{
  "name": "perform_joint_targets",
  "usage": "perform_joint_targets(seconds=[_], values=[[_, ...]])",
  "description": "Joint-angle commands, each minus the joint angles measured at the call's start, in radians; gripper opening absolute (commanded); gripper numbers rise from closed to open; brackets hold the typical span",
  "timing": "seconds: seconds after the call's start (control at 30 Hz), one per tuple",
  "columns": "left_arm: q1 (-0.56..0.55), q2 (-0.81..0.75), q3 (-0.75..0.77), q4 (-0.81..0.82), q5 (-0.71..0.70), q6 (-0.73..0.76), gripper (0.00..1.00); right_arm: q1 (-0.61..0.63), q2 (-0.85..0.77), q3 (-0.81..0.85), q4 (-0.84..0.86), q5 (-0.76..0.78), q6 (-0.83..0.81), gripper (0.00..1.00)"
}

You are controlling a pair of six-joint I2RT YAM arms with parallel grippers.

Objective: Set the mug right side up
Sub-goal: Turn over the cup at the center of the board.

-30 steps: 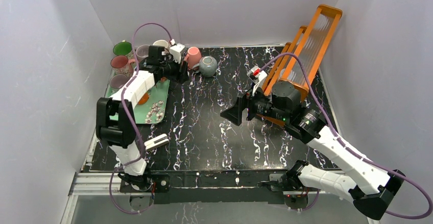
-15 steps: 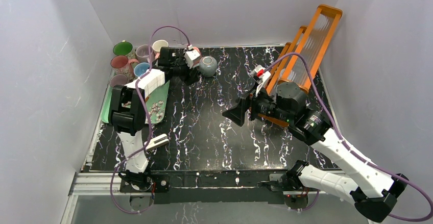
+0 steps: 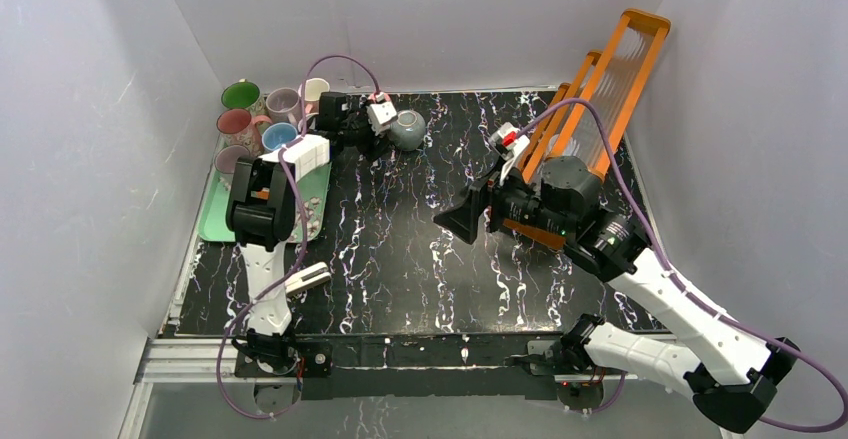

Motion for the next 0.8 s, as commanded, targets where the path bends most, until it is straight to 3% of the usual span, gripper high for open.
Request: perform_joint_targets(seconds=[0.0,0.6,0.77], values=[[0.001,0.022,0.04,0.015,0.015,0.07,0.66,0.003,0.016,0.055,0.047,-0.011,-0.027,0.99],[-0.016,0.093,0.069,0.134,-0.029,0.102,0.68,0.002,0.027,0.044,0.064,-0.013,-0.039,0.99],[-0.018,0.145,0.117,0.093,-0.008,0.112,0.68,0.002,0.028,0.046,0.063,-0.013,-0.047,0.99]])
